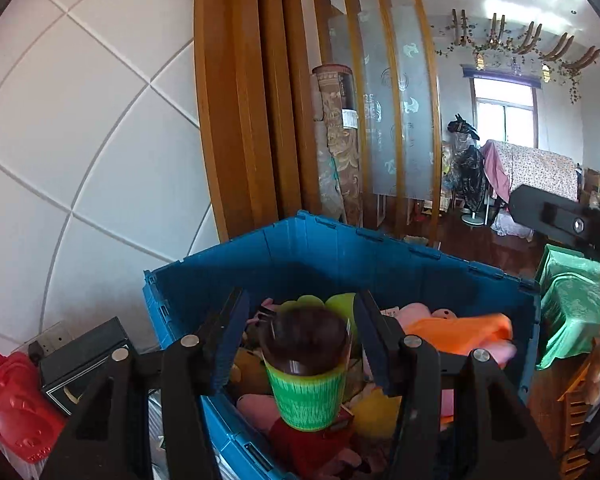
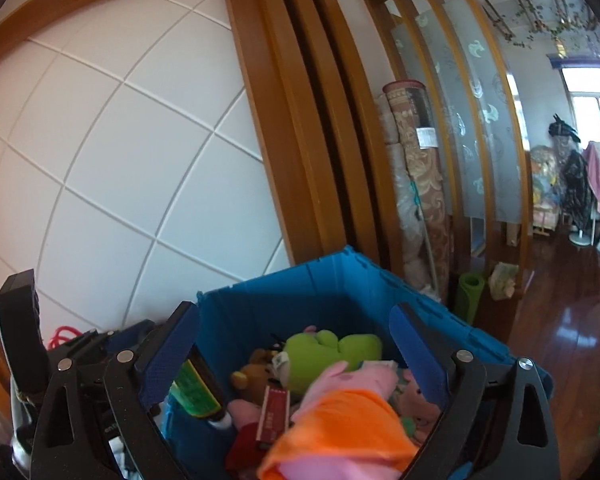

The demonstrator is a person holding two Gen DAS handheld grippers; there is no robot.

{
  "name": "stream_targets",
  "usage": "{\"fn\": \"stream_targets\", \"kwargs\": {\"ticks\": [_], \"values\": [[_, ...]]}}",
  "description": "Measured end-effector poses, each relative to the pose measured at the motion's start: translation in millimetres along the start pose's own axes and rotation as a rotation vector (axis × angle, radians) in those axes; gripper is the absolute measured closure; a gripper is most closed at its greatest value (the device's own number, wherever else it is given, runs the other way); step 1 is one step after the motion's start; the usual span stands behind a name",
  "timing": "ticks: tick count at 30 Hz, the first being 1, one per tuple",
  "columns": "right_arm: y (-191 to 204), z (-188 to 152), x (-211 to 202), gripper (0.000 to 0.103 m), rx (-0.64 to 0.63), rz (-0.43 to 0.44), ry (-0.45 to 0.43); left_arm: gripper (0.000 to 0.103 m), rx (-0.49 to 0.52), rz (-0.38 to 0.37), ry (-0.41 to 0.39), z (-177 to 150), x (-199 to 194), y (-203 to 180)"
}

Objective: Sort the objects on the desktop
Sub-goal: 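Carry the bottle and plush pig over the blue bin and open both tools, then move both tools back down to the remaining items on the table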

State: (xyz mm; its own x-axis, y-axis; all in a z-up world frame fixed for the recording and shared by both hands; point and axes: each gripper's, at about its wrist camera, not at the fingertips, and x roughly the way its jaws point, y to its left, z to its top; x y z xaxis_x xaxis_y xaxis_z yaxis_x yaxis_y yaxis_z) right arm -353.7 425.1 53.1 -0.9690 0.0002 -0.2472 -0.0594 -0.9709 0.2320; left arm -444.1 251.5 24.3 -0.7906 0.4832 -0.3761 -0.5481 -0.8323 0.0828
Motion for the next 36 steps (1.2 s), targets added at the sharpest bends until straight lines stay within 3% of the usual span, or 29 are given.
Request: {"fn": "stream_targets", "kwargs": {"ticks": [5, 16, 22, 28, 36], "values": [[-10, -12, -5, 0.001, 0.044, 0.039, 0.004, 0.035, -0.034, 0.032, -0.027, 0, -12, 5], [19, -31, -18, 0.0, 0.018, 0.177, -0.006, 0.035, -0.127, 0.131, -0.04, -48, -58, 35], [68, -44, -16, 0.0, -0.042, 0.255, 0.013, 0.035, -0.179, 0.225, -0.024, -91, -105, 83], [137, -61, -6, 0.0, -0.08, 0.358, 0.069, 0.035, -0.197, 0.389, 0.035, -136, -161, 153], [216, -116, 33, 0.0, -0.072, 0.491, 0.197, 0.035, -0.134, 0.552, 0.116, -191, -215, 228]]}}
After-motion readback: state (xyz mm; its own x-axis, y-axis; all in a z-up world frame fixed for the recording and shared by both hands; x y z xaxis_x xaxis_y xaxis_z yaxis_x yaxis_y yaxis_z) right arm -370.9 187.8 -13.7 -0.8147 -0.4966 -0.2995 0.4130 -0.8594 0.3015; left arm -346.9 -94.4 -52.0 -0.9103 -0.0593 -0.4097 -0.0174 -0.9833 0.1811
